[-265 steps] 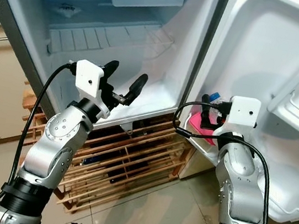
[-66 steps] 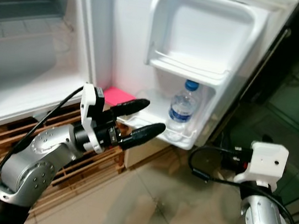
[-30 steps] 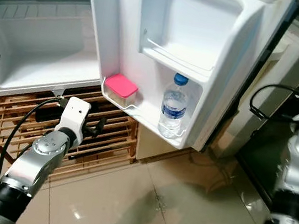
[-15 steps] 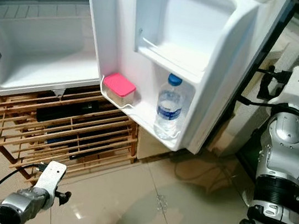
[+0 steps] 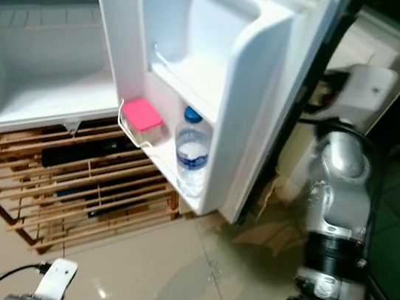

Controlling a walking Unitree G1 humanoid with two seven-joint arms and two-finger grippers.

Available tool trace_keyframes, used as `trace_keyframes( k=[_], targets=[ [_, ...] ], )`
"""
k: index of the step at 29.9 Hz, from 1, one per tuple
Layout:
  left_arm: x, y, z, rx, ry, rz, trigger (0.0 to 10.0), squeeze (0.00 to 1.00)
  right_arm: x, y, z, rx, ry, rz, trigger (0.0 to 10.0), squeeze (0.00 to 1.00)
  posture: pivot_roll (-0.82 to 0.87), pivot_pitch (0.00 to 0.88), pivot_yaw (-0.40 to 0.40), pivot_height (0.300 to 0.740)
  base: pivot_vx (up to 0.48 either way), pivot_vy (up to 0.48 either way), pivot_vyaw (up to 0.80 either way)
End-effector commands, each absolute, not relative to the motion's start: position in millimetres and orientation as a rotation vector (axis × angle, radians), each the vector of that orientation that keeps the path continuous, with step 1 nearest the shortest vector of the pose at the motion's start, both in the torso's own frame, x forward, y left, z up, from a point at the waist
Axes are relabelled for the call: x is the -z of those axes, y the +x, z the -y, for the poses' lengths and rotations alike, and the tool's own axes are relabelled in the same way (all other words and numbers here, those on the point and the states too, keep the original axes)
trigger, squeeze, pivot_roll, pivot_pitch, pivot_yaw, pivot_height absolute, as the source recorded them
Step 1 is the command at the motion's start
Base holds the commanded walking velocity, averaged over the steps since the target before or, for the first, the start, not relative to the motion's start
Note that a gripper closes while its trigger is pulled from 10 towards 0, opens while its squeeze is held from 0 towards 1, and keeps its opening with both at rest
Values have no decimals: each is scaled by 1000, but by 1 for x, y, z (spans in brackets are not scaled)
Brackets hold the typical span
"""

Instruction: Restocking fridge

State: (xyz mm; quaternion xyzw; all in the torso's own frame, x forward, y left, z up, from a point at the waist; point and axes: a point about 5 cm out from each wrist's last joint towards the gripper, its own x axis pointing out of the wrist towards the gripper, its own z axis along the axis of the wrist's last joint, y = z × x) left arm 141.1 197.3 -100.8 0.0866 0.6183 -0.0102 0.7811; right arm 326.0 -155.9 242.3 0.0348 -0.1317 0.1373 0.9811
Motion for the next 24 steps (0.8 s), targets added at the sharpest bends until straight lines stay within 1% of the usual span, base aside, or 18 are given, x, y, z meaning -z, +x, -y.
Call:
trace_keyframes(
  k=[1,2,4,6,8,13,14,15,18,22,23,24],
  targets=[
    [111,106,-195,71,186,-1478,10000,0,-256,310,120,-515,96,291,10000,0,-181,26,29,728,0,0,0],
    [112,106,-193,92,188,-1479,10000,0,-258,306,117,-561,120,289,10000,0,-181,25,29,728,0,0,0],
    [111,107,-193,112,203,-1476,10000,0,-257,305,120,-570,127,283,10000,0,-182,24,29,728,0,0,0],
    [109,116,-193,135,239,-1424,10000,0,-252,310,135,-501,108,252,10000,0,-184,23,26,728,0,0,0],
    [108,123,-194,129,257,-1390,10000,0,-250,311,143,-463,101,235,10000,0,-184,21,25,728,0,0,0],
    [105,132,-192,106,244,-1365,10000,0,-250,308,143,-467,106,221,10000,0,-186,16,25,728,0,0,0],
    [110,111,-199,103,227,-1399,10000,0,-250,306,141,-482,109,214,10000,0,-188,16,26,728,0,0,0],
    [111,106,-201,101,219,-1404,10000,0,-250,305,140,-488,108,211,10000,0,-188,16,26,728,0,0,0],
    [111,107,-201,105,214,-1387,10000,0,-251,305,141,-486,107,213,10000,0,-187,15,23,728,0,0,0],
    [104,130,-204,49,176,-1294,10000,0,-230,308,152,-392,16,167,10000,0,-185,16,22,728,0,0,0],
    [103,133,-205,45,175,-1283,10000,0,-226,308,153,-389,10,157,10000,0,-185,16,22,728,0,0,0],
    [100,143,-206,44,198,-1249,10000,0,-219,309,155,-367,-4,137,10000,0,-182,18,16,728,0,0,0]
  ],
)
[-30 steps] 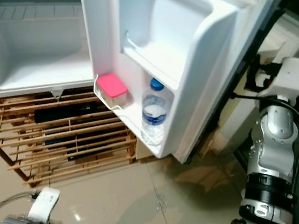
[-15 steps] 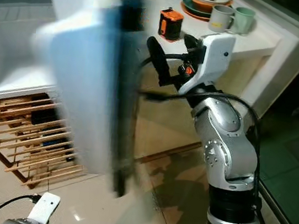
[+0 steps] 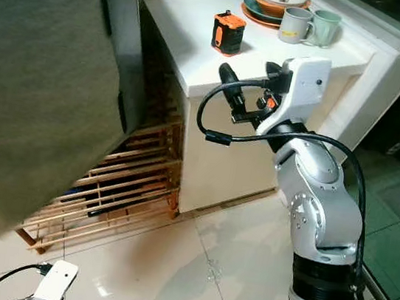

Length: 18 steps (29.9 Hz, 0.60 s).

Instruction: Restocking fridge

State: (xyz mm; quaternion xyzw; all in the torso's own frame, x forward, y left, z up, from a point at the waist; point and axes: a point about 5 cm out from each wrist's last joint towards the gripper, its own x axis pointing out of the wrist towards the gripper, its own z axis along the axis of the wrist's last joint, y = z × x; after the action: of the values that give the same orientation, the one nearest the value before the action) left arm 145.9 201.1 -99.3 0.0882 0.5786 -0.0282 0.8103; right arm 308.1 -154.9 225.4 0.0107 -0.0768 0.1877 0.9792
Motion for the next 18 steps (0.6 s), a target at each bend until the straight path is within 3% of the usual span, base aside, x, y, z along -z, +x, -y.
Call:
trace_keyframes(
  k=[1,4,7,11,15,18],
  targets=[
    [96,152,-207,41,229,-1215,10000,0,-215,309,157,-351,-9,124,10000,0,-182,18,16,728,0,0,0],
    [80,187,-211,0,307,-1072,10000,0,-200,308,165,-291,-14,79,10000,0,-176,18,9,728,0,0,0],
    [46,244,-202,-10,256,-807,10000,0,-183,307,175,-217,-12,35,10000,0,-177,16,4,728,0,0,0],
    [-41,323,-168,73,110,-304,10000,0,-168,305,187,-141,-6,-1,10000,0,-174,4,11,728,0,0,0],
    [-98,336,-147,126,45,-37,10000,0,-165,305,190,-112,-1,0,10000,0,-167,1,17,728,0,0,0],
    [-120,335,-133,167,0,56,10000,0,-162,307,188,-112,4,0,10000,0,-160,6,18,728,0,0,0]
  ],
)
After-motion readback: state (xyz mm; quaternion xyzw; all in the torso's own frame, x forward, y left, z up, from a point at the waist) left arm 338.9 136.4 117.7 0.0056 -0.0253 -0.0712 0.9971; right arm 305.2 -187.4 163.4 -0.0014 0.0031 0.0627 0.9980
